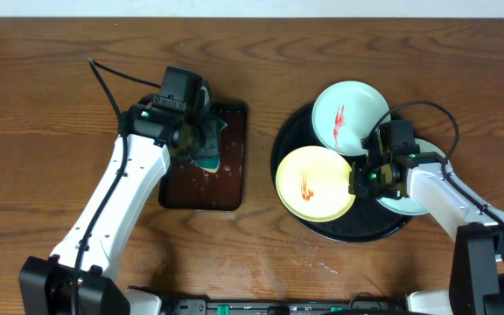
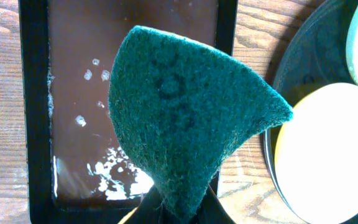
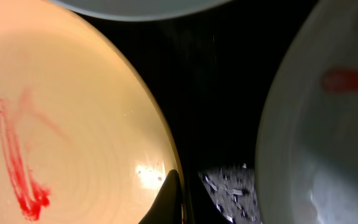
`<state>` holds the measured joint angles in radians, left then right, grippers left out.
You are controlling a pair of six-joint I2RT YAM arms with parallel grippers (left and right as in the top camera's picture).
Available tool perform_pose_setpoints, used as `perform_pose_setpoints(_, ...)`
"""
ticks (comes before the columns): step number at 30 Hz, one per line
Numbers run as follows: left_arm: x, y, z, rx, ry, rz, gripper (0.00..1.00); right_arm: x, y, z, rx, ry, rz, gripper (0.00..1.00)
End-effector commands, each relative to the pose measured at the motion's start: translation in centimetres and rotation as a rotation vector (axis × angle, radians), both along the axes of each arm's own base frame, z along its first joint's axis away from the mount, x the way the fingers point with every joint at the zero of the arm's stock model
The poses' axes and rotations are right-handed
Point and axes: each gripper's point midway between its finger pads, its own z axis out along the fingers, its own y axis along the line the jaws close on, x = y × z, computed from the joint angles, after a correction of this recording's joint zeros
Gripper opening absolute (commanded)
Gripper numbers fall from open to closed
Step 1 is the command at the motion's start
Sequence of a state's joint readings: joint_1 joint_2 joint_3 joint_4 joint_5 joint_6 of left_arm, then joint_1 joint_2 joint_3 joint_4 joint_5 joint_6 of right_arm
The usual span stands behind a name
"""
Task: Clean dirty plates on tray and stack at the side
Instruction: 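Lift the sponge with the left gripper and move it over the yellow plate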
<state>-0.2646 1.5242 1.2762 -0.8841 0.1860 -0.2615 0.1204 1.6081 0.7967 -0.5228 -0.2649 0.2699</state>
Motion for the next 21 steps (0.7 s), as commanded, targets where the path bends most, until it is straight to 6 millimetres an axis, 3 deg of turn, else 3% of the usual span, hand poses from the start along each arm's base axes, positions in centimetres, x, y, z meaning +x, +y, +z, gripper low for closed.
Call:
perform_pose_setpoints(1,0.7,-0.5,2.2,-0.030,-0.055,-0.011,0.08,0.7,-0.9,0.1,-0.036,-0.014,-0.076,0.01)
perform_pose_setpoints(4,0.9,-1.7,3.9,-0.097,-0.081,-0.036,0.07,0.8,-2.2,-0.2,-0.111,-0.015,-0.124,0.01)
perform_pose_setpoints(7,0.8,-3.8,5.1,-0.170,-0.097,-0.086,0.07,0.6,-2.3,-0.3,-0.122,-0.006,-0.122,0.01)
perform_pose_setpoints(12,-0.3,-8.1,4.8,-0.213,-0.080,-0.163,0.08,0.7,-2.3,-0.2,-0.122,-0.014,-0.119,0.01)
perform_pose_setpoints(17,-1.3,-13.6,2.2,-0.243,-0.028,-0.217,0.08,0.7,-2.1,-0.2,-0.121,-0.014,-0.114,0.01)
perform_pose_setpoints(21,-1.4,-17.2,-1.9,-0.254,0.063,-0.182,0.08,0.7,-2.1,-0.2,-0.122,-0.016,-0.109,0.01)
